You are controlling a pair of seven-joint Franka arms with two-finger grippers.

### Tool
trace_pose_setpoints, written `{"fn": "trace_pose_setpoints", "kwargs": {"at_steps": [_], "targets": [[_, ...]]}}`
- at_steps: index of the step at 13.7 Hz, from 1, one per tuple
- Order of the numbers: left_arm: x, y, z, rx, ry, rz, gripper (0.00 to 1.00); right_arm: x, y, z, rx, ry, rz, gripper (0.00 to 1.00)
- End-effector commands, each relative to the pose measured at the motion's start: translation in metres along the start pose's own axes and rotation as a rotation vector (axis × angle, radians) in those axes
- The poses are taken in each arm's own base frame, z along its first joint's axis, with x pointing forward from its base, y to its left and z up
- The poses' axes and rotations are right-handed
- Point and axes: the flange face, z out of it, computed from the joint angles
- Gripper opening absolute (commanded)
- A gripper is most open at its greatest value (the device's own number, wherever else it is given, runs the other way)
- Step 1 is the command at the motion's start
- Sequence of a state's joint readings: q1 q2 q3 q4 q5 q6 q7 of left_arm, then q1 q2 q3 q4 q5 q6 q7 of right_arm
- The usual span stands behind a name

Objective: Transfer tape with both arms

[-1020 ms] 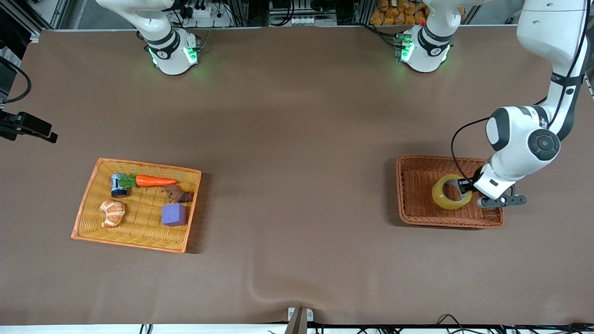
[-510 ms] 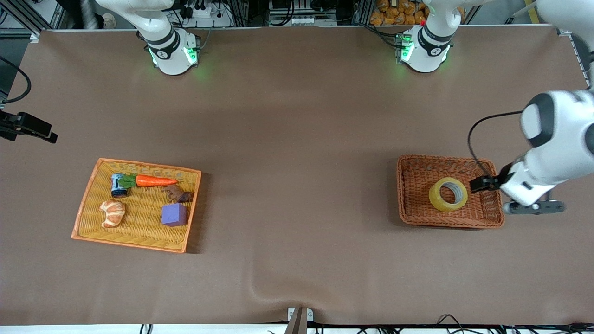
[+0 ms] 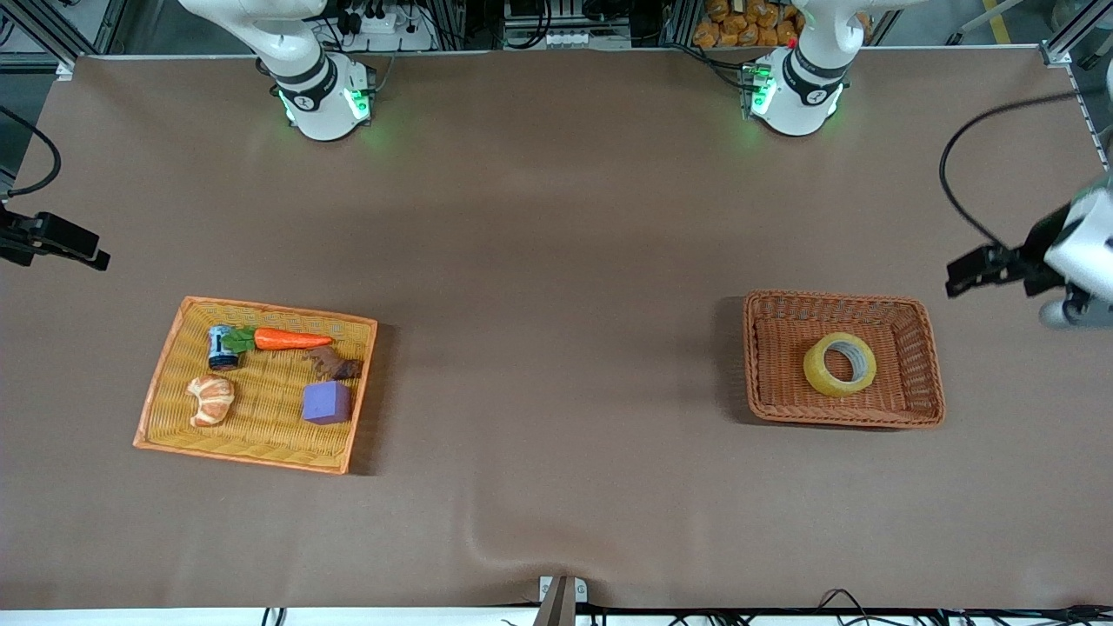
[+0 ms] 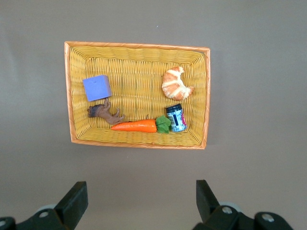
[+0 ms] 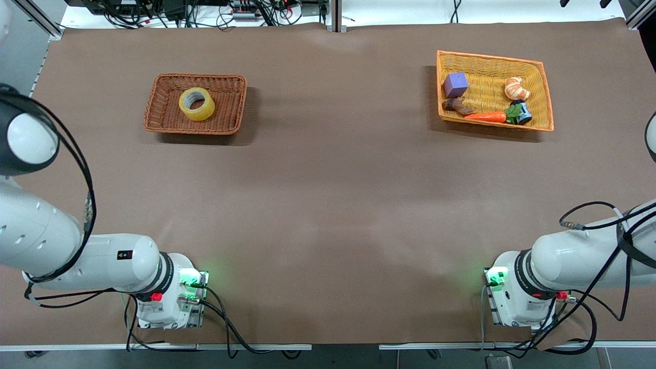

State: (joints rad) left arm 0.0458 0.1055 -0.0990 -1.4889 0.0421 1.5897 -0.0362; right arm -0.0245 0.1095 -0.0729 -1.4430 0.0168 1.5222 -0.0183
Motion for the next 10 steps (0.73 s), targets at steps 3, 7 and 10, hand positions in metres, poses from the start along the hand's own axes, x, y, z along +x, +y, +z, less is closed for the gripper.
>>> {"fn": "trace_pose_setpoints", "kwargs": {"at_steps": [3, 7, 10], "targets": [[-0.03, 0.01, -0.027, -0.003, -0.015, 0.043, 1.0, 0.002, -0.002, 0.0, -0.002, 0.001, 0.01, 1.0], [-0.04, 0.012, -0.019, 0.001, 0.006, 0.075, 1.0, 0.002, -0.004, 0.001, 0.0, 0.0, 0.01, 1.0], [-0.037, 0.011, -0.019, -0.001, 0.029, 0.07, 1.0, 0.001, -0.004, -0.001, 0.0, 0.004, 0.01, 1.0]]}}
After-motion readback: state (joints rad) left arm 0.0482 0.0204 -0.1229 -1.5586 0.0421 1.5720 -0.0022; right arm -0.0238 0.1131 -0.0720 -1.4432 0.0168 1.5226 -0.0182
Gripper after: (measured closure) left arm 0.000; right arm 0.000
